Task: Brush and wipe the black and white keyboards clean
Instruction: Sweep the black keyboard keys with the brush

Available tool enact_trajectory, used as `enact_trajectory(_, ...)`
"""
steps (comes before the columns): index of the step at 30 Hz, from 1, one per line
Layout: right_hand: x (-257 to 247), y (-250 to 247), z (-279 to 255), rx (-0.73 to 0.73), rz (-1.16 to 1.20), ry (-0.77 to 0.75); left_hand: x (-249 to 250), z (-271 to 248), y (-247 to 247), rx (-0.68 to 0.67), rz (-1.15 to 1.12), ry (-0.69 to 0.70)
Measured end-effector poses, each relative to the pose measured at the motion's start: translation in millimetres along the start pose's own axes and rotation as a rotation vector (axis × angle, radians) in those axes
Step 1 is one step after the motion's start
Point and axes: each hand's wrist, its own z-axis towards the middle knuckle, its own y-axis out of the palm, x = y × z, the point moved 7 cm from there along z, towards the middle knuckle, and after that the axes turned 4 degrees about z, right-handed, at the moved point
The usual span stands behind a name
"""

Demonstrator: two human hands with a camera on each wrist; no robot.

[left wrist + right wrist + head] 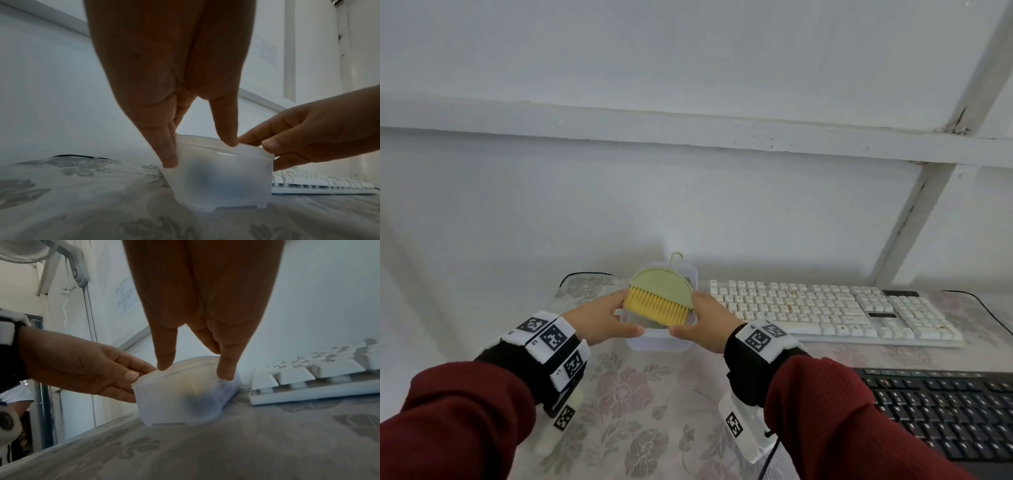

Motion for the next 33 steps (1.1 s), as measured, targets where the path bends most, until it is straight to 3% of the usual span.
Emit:
enact_trajectory(10, -25, 25, -44, -0.042, -0.016, -0.09, -19, -47, 6, 0.013, -0.012, 0.009)
enact_trajectory(22, -52, 50, -122, -0.116, 0.002, -0.163, -46, -122, 27, -0.067, -0.167, 0.01)
enact_trajectory(33, -62, 63, -150, -0.169, -0.029, -0.204, -57, -156, 35, -0.077, -0.219, 0.011)
